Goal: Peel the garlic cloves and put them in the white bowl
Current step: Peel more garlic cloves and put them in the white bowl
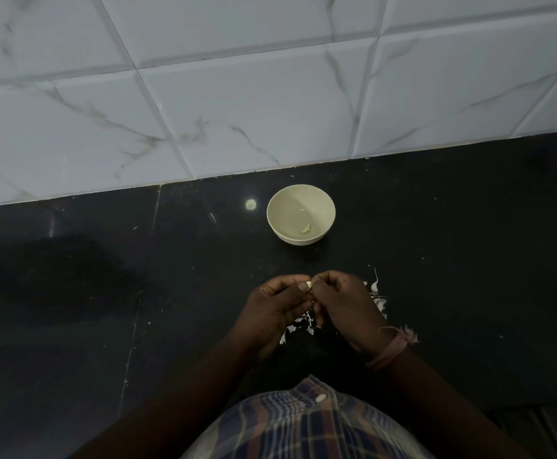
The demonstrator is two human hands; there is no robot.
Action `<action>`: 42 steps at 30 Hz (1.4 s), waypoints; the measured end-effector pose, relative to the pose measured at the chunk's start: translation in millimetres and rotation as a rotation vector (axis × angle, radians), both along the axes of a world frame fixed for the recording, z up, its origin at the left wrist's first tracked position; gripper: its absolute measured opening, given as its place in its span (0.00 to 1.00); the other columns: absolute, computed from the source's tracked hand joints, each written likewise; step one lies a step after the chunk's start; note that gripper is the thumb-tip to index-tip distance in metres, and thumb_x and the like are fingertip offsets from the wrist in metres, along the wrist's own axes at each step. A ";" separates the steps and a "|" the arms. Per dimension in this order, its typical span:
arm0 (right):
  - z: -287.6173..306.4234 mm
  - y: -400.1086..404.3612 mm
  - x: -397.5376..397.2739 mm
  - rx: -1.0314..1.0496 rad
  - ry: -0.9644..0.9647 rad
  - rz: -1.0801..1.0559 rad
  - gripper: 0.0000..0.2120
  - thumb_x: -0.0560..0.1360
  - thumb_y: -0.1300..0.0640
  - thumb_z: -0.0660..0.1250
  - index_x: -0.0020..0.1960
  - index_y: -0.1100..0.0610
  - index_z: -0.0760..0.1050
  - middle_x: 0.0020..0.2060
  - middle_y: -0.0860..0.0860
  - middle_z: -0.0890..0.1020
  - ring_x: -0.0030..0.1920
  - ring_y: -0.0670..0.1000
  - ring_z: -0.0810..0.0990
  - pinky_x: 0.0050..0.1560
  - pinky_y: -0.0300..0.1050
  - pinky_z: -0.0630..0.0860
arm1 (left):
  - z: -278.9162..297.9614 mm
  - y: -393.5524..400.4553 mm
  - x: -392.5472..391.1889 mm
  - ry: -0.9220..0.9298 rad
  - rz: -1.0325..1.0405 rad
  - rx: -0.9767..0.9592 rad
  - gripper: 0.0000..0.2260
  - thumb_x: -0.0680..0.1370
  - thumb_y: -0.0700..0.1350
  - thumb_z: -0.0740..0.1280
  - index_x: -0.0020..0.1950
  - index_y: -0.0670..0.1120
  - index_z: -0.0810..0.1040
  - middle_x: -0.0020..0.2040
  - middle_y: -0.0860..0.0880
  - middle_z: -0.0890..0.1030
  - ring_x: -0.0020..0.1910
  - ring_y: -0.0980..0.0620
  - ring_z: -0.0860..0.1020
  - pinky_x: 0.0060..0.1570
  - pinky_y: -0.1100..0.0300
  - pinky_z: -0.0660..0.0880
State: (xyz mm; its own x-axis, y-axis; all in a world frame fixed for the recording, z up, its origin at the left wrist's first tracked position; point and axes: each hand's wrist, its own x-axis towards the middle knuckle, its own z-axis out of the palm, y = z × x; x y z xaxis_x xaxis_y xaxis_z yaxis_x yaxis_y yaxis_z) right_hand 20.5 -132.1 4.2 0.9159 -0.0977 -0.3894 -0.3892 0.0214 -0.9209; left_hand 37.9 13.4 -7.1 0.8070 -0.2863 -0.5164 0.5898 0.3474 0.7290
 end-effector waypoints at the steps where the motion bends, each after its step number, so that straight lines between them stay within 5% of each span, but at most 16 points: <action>1: -0.6 0.6 0.1 0.000 0.006 -0.007 0.06 0.80 0.63 0.64 0.48 0.65 0.78 0.26 0.54 0.77 0.23 0.51 0.72 0.25 0.41 0.69 | 0.2 -1.2 -1.3 -0.011 0.005 0.003 0.07 0.79 0.35 0.68 0.56 0.37 0.82 0.48 0.41 0.86 0.41 0.51 0.84 0.44 0.60 0.81; 8: -7.1 5.3 -2.0 0.068 0.039 -0.094 0.08 0.81 0.62 0.64 0.45 0.64 0.78 0.26 0.56 0.76 0.21 0.50 0.71 0.23 0.39 0.67 | -3.0 -4.5 -2.5 -0.125 0.040 0.120 0.06 0.79 0.33 0.69 0.54 0.38 0.84 0.51 0.38 0.86 0.47 0.45 0.85 0.51 0.55 0.82; 29: -12.1 10.5 0.2 0.296 0.118 -0.181 0.11 0.82 0.64 0.61 0.43 0.64 0.76 0.29 0.56 0.75 0.27 0.51 0.72 0.28 0.44 0.69 | 1.8 -3.5 0.2 0.148 0.136 -0.151 0.08 0.78 0.34 0.67 0.56 0.37 0.81 0.47 0.41 0.86 0.43 0.52 0.86 0.43 0.65 0.82; 42: -12.3 4.4 -2.0 -0.024 0.009 -0.159 0.08 0.79 0.68 0.61 0.47 0.62 0.79 0.40 0.62 0.84 0.32 0.52 0.80 0.32 0.44 0.78 | -3.1 -2.0 -0.9 0.137 0.133 -0.103 0.08 0.80 0.36 0.66 0.56 0.38 0.82 0.46 0.43 0.86 0.42 0.53 0.84 0.42 0.64 0.82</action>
State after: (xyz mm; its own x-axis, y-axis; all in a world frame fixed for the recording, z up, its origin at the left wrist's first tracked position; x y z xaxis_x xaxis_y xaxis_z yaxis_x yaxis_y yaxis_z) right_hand 18.5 -127.7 -8.2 0.8846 -0.2505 -0.3933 -0.3909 0.0616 -0.9184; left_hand 37.0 11.4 -10.2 0.7657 -0.2386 -0.5973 0.6247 0.4972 0.6021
